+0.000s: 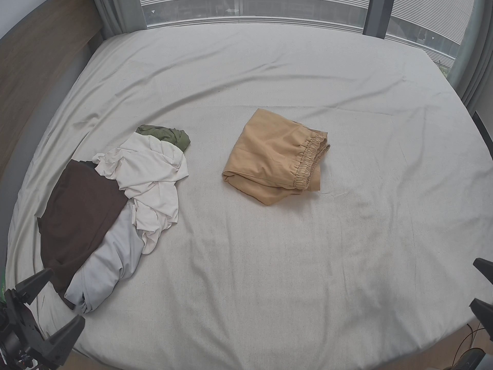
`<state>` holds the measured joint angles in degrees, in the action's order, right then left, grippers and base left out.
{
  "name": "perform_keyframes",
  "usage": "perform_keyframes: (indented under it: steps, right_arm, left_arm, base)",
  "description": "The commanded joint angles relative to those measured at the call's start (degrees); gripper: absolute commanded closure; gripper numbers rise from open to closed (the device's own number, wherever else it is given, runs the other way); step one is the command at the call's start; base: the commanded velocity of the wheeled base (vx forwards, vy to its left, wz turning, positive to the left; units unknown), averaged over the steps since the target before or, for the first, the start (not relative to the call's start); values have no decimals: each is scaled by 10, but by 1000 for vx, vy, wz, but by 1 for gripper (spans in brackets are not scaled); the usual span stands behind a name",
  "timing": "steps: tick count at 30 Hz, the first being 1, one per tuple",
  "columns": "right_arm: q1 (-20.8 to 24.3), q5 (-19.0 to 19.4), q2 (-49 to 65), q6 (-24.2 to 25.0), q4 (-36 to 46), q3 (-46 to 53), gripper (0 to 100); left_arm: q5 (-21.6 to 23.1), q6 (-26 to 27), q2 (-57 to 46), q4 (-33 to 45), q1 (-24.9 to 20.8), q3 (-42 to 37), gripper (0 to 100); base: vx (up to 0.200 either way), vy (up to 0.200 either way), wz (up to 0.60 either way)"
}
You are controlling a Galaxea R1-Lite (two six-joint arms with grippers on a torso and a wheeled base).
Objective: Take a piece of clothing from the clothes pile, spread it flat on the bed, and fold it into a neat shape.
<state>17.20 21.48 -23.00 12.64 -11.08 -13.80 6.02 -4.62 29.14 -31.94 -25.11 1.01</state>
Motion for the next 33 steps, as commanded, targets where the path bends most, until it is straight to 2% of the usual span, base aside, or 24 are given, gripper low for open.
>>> perform_keyframes:
  steps: [1, 5, 9, 12, 15, 19, 21, 22, 23, 27, 28, 30, 31, 33]
  right_arm:
    - [-51, 1, 86, -24, 19, 18, 0]
    - [-95, 15, 133, -30, 22, 40, 0]
    - [-105, 15, 166, -31, 37, 55, 0]
    - [-106, 12, 170, -39, 21, 79, 0]
    - [-106, -18, 169, -44, 0, 113, 0]
    - [-106, -57, 169, -57, 21, 138, 0]
    - [-106, -105, 169, -60, 59, 138, 0]
    - [-106, -105, 169, -60, 59, 138, 0]
    - [-106, -130, 169, -68, 81, 138, 0]
    - [-106, -188, 169, -111, 87, 138, 0]
    - [-106, -212, 170, -126, 92, 138, 0]
    - [-107, -220, 169, -130, 98, 138, 0]
    - [-111, -216, 169, -127, 100, 138, 0]
    - [-122, -217, 169, -117, 110, 138, 0]
  left_arm:
    - [1, 3, -80, 36, 37, -10, 0]
    - [8, 0, -119, 71, 55, -10, 0]
    - [14, 1, -149, 103, 75, -10, 0]
    - [30, 1, -195, 152, 107, -10, 0]
    - [36, 2, -239, 209, 134, -10, 0]
    - [24, 0, -241, 244, 137, -10, 0]
    - [1, 0, -241, 258, 149, -10, 0]
    - [1, 0, -241, 258, 149, -10, 0]
    - [-12, 7, -241, 275, 166, -10, 0]
    - [-28, 16, -241, 287, 197, -10, 0]
    - [-45, 27, -242, 288, 207, -10, 0]
    - [-60, 51, -246, 308, 227, -10, 0]
    - [-59, 57, -260, 329, 249, -7, 0]
    - [-58, 56, -277, 336, 265, -5, 0]
  base:
    - [0, 0, 0]
    - [0, 0, 0]
    - [0, 0, 0]
    - [0, 0, 0]
    - [0, 0, 0]
    - [0, 0, 0]
    - [0, 0, 0]
    - [0, 0, 0]
    - [0, 0, 0]
    - [0, 0, 0]
    - [0, 0, 0]
    - [0, 0, 0]
    - [0, 0, 0]
    - [0, 0, 0]
